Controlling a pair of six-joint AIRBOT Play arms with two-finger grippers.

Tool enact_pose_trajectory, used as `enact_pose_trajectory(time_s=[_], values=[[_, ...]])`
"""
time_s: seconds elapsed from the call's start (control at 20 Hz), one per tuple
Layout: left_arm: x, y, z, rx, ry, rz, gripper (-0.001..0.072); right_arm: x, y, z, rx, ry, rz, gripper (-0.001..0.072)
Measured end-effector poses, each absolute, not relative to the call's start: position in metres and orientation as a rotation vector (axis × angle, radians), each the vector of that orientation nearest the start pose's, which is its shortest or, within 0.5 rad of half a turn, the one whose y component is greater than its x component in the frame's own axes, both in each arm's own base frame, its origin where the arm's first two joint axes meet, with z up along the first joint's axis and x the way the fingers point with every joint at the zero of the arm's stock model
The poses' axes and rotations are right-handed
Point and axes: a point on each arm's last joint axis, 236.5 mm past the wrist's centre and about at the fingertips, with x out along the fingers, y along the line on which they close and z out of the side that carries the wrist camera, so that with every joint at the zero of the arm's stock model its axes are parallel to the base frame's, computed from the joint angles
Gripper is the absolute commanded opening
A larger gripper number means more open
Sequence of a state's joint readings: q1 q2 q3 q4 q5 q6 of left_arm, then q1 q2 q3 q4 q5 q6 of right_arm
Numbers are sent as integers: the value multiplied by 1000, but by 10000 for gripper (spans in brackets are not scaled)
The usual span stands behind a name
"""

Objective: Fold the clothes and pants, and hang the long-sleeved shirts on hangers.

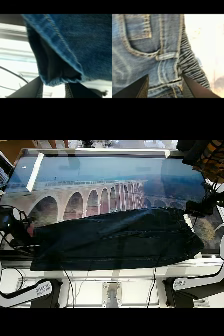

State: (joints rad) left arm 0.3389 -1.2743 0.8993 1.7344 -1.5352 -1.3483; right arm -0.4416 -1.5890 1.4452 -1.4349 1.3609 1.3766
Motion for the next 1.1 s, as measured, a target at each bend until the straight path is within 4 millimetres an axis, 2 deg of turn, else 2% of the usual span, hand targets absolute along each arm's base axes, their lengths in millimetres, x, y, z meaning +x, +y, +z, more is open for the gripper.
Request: enact_pose_trajectory(time_s=[0.15, 0.35, 0.5, 0.6, 0.9, 1.1], values=[[216, 120, -53, -23, 1831, 140, 289, 386, -146, -42, 326, 1464, -119, 444], [282, 138, -42, -139, 1506, 242, 288, 391, -142, -51, 359, 1460, -104, 444], [315, 143, -41, -228, 1360, 264, 287, 394, -141, -53, 365, 1453, -98, 444], [324, 145, -47, -258, 1337, 271, 287, 396, -141, -53, 362, 1445, -94, 444], [329, 145, -74, -318, 1370, 277, 287, 404, -142, -56, 360, 1413, -85, 443], [331, 146, -90, -333, 1387, 279, 285, 402, -135, -74, 378, 1444, -70, 439]])
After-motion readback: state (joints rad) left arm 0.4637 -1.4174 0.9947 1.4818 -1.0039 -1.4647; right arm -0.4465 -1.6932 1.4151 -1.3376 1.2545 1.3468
